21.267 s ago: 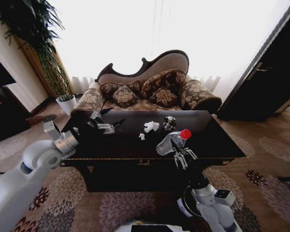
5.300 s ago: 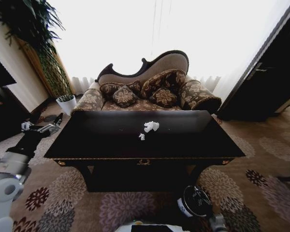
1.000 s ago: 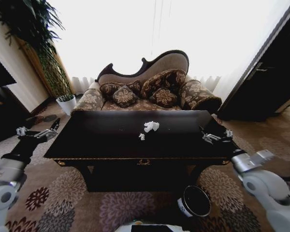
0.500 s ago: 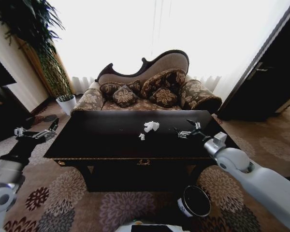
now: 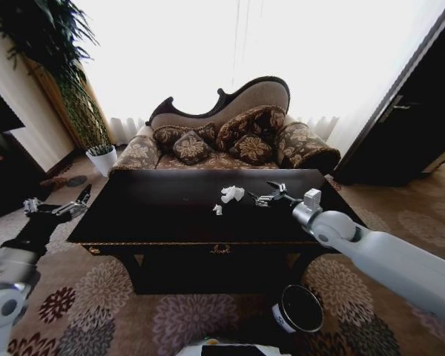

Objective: Move to the front of the table and place the trash on the table into the trash bin.

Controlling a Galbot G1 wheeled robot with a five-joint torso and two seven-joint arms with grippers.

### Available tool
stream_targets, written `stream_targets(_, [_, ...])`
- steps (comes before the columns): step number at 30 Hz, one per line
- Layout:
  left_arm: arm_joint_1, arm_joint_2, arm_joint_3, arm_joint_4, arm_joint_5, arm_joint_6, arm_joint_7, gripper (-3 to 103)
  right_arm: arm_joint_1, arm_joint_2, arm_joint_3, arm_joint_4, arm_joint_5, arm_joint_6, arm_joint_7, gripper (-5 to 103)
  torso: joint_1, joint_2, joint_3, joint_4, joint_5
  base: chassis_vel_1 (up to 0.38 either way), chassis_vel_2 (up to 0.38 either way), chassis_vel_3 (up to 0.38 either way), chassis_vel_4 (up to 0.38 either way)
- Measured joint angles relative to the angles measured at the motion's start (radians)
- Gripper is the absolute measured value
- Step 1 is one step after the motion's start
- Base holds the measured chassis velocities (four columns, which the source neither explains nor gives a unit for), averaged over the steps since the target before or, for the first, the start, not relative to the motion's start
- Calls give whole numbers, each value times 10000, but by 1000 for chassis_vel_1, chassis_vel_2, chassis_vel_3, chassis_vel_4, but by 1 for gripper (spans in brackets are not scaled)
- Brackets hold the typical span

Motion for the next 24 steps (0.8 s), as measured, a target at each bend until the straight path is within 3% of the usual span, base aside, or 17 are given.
stream_targets(1, [-62,59,133,78,39,18,-8,100,44,-95,-121,-7,1,-2,-18,100,0,0,0,-14,3,0,0,0,0])
stream_targets(10, [-63,102,170,104,54,20,-28,100,79,90,-456,-152,-34,86,-347,100,-1,0,0,5,9,0,0,0,0])
stream_targets(19, [-85,115,134,197,41,20,-42,100,-996,235,810,5,39,348,-215,100,-1,0,0,1,11,0,0,0,0])
stream_targets(24, [-59,-13,208,186,93,22,-45,100,-1662,449,2187,638,487,238,75,100,-2,2,0,3,5,0,0,0,0])
